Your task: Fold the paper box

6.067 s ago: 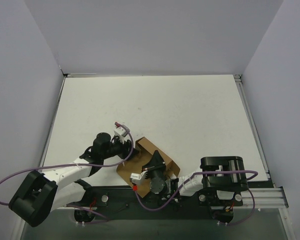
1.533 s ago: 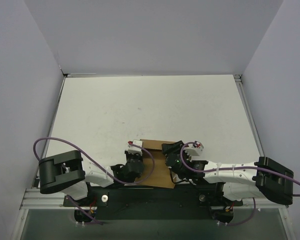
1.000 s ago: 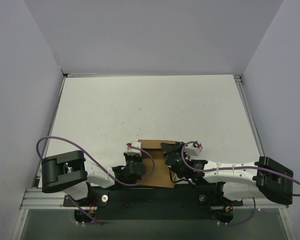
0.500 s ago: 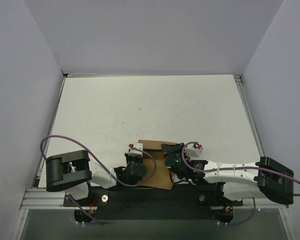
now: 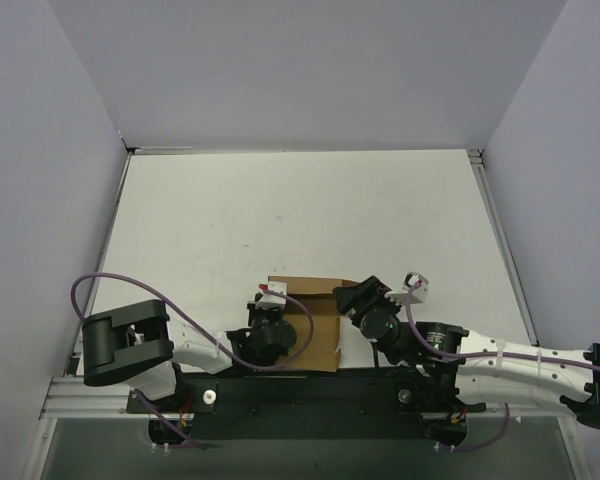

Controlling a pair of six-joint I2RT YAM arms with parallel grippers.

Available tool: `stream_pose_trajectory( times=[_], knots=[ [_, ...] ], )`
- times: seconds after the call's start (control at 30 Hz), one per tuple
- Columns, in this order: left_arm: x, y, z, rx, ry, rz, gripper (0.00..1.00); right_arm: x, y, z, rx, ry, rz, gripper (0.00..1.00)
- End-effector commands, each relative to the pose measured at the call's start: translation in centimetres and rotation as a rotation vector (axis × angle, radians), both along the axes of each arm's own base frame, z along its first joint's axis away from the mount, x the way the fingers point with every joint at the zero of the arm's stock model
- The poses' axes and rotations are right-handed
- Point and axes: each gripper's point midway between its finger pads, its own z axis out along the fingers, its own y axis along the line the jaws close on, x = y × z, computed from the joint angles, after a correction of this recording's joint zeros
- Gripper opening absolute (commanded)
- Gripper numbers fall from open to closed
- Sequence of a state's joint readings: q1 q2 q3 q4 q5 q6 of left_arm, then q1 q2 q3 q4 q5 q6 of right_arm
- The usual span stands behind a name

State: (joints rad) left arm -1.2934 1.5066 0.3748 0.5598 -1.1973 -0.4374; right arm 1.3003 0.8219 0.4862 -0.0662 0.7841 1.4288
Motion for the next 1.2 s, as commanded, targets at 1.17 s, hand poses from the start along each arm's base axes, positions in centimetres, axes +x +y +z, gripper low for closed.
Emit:
stream_pose_trajectory(
  times=[1.17],
  knots=[
    [-0.9,-1.4,0.0,0.028,0.009,-0.018,0.00,5.0,0.8,-4.2,0.023,0.254,0.261,0.50]
  ],
)
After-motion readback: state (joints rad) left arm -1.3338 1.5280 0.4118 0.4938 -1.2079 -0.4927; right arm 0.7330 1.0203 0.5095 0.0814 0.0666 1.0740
